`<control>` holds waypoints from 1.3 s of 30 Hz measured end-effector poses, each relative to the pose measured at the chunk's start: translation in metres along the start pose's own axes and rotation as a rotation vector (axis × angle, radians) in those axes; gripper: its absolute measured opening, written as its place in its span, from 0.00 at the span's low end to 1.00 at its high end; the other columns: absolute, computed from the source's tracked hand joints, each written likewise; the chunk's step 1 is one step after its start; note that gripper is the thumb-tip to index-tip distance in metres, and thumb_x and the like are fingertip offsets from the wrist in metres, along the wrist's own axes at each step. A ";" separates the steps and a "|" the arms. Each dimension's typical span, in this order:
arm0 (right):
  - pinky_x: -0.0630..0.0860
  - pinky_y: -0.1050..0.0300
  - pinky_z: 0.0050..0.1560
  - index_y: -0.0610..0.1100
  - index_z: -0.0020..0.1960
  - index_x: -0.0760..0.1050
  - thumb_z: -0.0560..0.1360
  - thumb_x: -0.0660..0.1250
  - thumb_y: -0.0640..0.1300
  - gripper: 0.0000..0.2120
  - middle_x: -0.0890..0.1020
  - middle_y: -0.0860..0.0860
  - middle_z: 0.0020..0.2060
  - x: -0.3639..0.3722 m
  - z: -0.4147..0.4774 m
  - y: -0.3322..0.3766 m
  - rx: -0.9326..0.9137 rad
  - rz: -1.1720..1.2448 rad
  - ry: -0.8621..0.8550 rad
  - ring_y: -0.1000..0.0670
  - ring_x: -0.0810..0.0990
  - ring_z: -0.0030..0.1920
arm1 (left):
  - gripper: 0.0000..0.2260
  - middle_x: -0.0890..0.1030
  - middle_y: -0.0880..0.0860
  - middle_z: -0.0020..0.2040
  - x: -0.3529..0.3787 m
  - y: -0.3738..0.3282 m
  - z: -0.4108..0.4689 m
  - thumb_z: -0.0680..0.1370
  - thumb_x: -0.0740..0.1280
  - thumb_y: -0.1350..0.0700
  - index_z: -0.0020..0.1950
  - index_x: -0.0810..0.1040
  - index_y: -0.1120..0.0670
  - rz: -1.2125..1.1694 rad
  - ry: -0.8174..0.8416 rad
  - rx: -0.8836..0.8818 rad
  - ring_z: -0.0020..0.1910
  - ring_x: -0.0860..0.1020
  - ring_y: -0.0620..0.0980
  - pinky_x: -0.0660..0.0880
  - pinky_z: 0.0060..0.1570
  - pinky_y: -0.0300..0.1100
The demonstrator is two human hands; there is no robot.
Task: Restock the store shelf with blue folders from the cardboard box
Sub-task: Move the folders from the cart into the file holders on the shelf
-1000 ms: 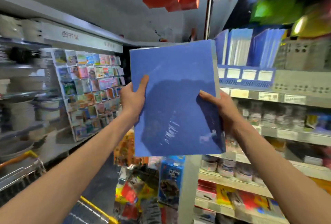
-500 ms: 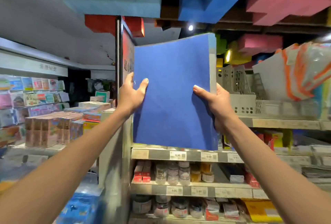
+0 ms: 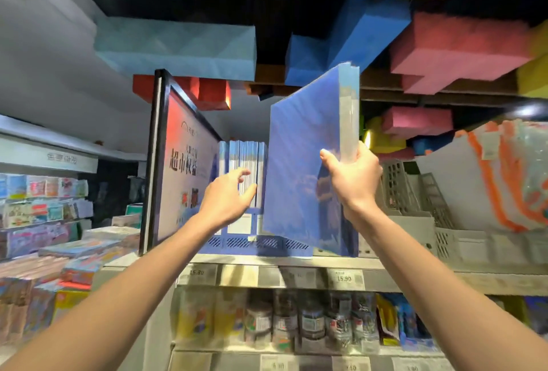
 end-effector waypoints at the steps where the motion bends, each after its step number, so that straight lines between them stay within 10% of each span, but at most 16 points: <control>1: 0.76 0.56 0.36 0.42 0.42 0.77 0.71 0.76 0.44 0.10 0.79 0.55 0.31 0.008 0.006 -0.003 -0.026 -0.030 -0.015 0.53 0.81 0.33 | 0.19 0.82 0.53 0.64 0.006 0.005 0.009 0.81 0.65 0.47 0.71 0.75 0.49 0.016 -0.002 0.021 0.61 0.80 0.55 0.74 0.62 0.50; 5: 0.66 0.68 0.30 0.43 0.41 0.76 0.71 0.76 0.45 0.10 0.77 0.56 0.31 0.035 0.023 -0.011 -0.080 -0.137 -0.029 0.55 0.76 0.32 | 0.20 0.82 0.53 0.63 0.030 0.029 0.041 0.81 0.65 0.48 0.72 0.74 0.49 0.133 -0.015 0.117 0.63 0.79 0.55 0.70 0.65 0.52; 18: 0.73 0.56 0.38 0.44 0.45 0.78 0.69 0.78 0.46 0.11 0.79 0.52 0.37 0.098 0.084 -0.016 0.015 -0.177 -0.060 0.49 0.76 0.40 | 0.28 0.42 0.61 0.82 0.099 0.075 0.106 0.83 0.61 0.43 0.82 0.57 0.42 0.252 -0.002 0.246 0.81 0.39 0.60 0.46 0.78 0.56; 39: 0.79 0.48 0.50 0.40 0.53 0.78 0.73 0.75 0.51 0.17 0.82 0.45 0.48 0.173 0.089 -0.095 0.071 -0.140 0.000 0.43 0.81 0.49 | 0.33 0.31 0.58 0.80 0.128 0.094 0.123 0.79 0.49 0.32 0.81 0.41 0.38 0.456 -0.077 0.335 0.79 0.29 0.56 0.41 0.79 0.55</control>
Point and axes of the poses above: each hand's wrist, its own z-axis towards the middle knuckle, its own x-axis out of the palm, y = z × x, the point moved 2 cm from there along z, towards the middle knuckle
